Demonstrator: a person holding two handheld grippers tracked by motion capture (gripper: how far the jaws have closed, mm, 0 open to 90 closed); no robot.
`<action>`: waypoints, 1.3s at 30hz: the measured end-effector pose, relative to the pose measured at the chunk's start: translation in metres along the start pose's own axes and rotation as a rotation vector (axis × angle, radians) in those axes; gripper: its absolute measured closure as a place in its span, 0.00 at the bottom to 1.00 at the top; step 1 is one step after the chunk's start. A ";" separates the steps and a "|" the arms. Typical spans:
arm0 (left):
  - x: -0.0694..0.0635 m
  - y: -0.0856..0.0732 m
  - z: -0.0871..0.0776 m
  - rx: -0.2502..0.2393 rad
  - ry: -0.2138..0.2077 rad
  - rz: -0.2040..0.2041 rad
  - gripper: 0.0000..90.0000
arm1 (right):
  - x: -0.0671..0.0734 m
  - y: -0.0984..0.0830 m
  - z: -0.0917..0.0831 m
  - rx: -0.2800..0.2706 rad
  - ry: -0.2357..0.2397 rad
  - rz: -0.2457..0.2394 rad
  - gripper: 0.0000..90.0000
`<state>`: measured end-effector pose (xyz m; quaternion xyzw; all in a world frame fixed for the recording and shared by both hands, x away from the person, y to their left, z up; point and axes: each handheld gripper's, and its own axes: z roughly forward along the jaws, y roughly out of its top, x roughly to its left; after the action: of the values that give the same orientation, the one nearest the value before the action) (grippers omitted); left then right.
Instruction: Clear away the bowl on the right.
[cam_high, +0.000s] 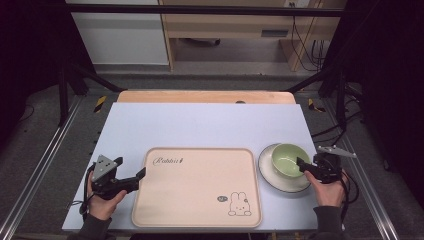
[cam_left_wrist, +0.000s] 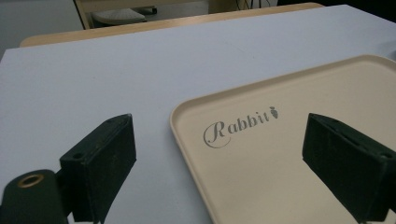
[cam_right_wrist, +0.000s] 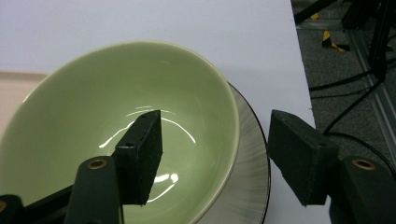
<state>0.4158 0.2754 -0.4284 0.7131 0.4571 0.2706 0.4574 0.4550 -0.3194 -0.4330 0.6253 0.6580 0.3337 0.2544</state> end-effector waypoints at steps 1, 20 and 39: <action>0.000 0.000 0.000 0.000 0.000 0.000 0.11 | 0.000 0.000 0.001 0.011 -0.003 -0.004 0.42; -0.001 -0.001 0.001 0.005 -0.002 0.007 0.11 | -0.004 0.003 0.016 0.117 0.010 0.020 0.63; -0.001 -0.001 0.002 0.010 -0.004 0.011 0.11 | -0.007 0.005 0.025 0.201 0.027 0.061 0.80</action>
<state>0.4165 0.2738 -0.4303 0.7185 0.4536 0.2692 0.4534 0.4776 -0.3237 -0.4462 0.6629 0.6721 0.2820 0.1710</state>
